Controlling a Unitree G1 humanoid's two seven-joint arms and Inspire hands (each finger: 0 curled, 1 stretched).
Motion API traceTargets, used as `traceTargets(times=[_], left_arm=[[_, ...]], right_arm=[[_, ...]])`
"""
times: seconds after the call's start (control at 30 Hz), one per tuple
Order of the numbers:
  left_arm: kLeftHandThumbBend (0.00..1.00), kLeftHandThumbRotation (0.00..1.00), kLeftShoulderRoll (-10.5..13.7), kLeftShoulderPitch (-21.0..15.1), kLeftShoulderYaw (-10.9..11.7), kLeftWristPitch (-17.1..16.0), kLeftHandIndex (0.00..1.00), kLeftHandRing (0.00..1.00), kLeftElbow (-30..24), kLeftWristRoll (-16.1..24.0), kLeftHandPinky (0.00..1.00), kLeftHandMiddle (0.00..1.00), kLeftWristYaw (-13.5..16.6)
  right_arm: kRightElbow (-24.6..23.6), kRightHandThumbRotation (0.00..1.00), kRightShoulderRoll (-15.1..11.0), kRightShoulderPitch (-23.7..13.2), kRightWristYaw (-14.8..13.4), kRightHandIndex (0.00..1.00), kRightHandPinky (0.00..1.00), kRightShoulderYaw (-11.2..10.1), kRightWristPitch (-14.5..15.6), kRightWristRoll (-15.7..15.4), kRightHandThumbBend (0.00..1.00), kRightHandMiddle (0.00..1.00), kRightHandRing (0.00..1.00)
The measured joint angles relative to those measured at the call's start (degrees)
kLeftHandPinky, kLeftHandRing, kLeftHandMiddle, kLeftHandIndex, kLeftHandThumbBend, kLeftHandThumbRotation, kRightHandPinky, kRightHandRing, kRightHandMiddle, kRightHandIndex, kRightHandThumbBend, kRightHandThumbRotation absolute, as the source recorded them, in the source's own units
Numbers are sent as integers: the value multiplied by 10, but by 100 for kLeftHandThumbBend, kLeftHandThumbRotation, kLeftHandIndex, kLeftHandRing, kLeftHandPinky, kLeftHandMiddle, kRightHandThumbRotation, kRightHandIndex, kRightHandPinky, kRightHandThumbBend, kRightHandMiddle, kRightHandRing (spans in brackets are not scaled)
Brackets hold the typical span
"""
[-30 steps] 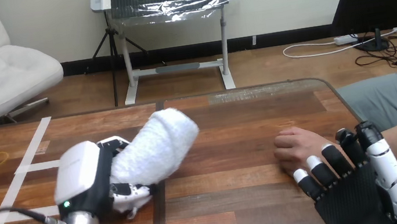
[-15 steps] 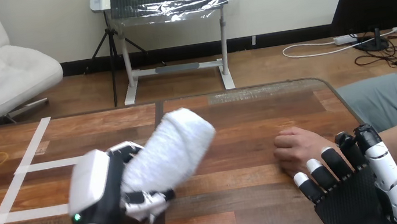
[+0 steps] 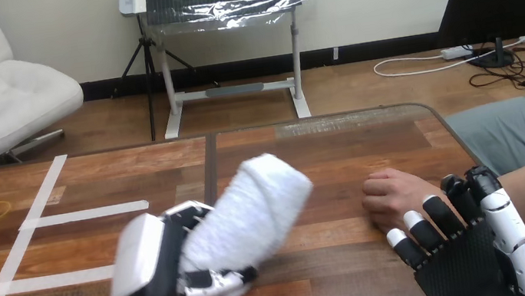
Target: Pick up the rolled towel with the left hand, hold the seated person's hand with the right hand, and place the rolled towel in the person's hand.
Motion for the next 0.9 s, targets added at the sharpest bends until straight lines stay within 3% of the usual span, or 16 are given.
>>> traceTargets(times=[0.57, 0.9], left_arm=[[54, 0, -22, 49, 2, -3, 54, 40, -98, -42, 37, 46, -47], [54, 0, -42, 57, 13, -6, 53, 41, -149, -58, 39, 45, -54]], right_arm=[[0, 36, 0, -1, 2, 41, 21, 3, -6, -23, 48, 40, 29], [16, 36, -2, -13, 26, 52, 27, 2, -40, -62, 49, 50, 39]])
